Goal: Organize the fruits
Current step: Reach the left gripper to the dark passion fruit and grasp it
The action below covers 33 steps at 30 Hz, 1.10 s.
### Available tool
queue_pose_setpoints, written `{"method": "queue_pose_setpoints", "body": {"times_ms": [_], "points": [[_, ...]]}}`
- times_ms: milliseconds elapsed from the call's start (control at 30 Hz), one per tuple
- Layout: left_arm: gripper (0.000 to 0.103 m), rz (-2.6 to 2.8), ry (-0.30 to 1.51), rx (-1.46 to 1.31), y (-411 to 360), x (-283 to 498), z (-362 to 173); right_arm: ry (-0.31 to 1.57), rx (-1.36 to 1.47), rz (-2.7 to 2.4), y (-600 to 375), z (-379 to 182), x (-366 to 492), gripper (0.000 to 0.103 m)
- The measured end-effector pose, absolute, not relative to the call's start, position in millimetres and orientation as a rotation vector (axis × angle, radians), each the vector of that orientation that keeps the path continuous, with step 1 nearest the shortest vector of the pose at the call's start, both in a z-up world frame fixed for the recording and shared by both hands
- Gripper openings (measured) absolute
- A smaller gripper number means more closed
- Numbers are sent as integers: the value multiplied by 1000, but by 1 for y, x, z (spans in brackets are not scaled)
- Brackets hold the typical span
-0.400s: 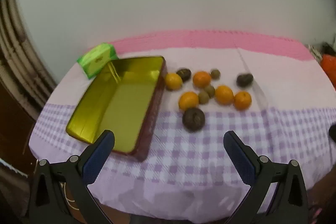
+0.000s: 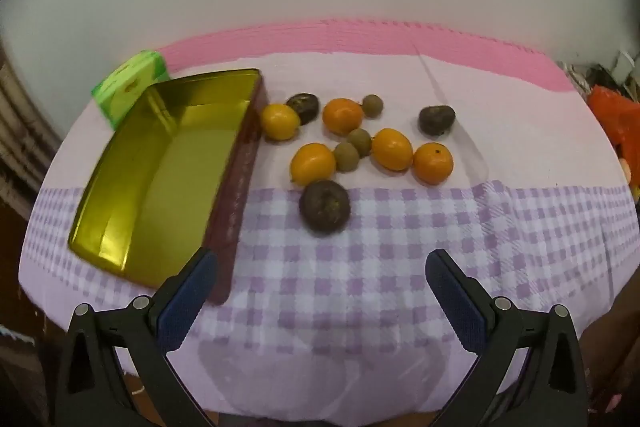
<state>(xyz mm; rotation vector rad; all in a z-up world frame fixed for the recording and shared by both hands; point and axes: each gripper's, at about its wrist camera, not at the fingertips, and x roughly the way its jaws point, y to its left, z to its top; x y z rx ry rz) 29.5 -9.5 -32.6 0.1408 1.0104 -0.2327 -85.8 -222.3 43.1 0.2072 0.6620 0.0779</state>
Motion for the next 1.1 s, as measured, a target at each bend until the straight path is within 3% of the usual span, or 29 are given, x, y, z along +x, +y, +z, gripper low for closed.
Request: {"method": "queue_pose_setpoints", "body": {"times_ms": [267, 433, 867, 967, 1000, 1033, 1100], "points": [[99, -210, 1018, 157, -24, 58, -45, 706, 264, 62, -237, 48, -78, 103], [89, -191, 1044, 181, -28, 72, -57, 722, 297, 69, -248, 39, -70, 103], [86, -163, 1079, 200, -27, 92, -79, 753, 324, 72, -252, 25, -66, 103], [68, -165, 1089, 220, -32, 93, -85, 756, 330, 72, -254, 22, -66, 103], [51, -167, 1102, 227, -33, 94, -89, 755, 330, 74, -255, 22, -67, 103], [42, -165, 1114, 227, -35, 96, -92, 756, 331, 74, -255, 22, -67, 103], [42, -170, 1110, 205, -31, 99, -92, 758, 334, 75, -256, 21, -67, 103]]}}
